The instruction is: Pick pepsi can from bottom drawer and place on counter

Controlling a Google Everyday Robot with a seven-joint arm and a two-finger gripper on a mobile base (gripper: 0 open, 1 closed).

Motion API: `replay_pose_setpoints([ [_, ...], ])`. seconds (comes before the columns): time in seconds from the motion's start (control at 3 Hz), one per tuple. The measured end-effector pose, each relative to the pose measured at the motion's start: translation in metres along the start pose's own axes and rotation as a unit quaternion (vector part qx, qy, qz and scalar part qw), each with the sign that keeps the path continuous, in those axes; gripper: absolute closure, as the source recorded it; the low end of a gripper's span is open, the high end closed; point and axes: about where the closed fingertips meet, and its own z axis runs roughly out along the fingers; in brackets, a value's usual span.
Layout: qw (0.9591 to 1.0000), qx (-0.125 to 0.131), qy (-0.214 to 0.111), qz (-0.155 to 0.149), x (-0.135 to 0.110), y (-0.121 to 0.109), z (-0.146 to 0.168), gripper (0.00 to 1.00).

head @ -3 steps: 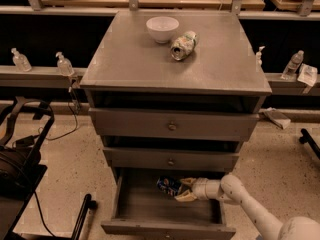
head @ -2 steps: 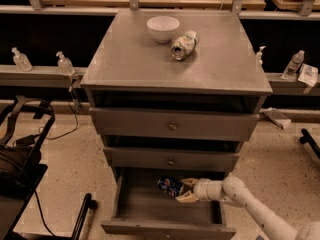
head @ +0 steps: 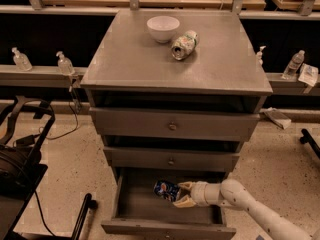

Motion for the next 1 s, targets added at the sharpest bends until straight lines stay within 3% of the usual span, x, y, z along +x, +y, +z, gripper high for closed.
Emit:
replay_pose_setpoints([
  [0.67,0.9999,-0.005,0.006,-0.007,-0.006,0.003,-0.005,1.00],
  [1.0,0.9998,-0.006,-0.006,-0.016,-0.020,0.006,-0.029,1.00],
])
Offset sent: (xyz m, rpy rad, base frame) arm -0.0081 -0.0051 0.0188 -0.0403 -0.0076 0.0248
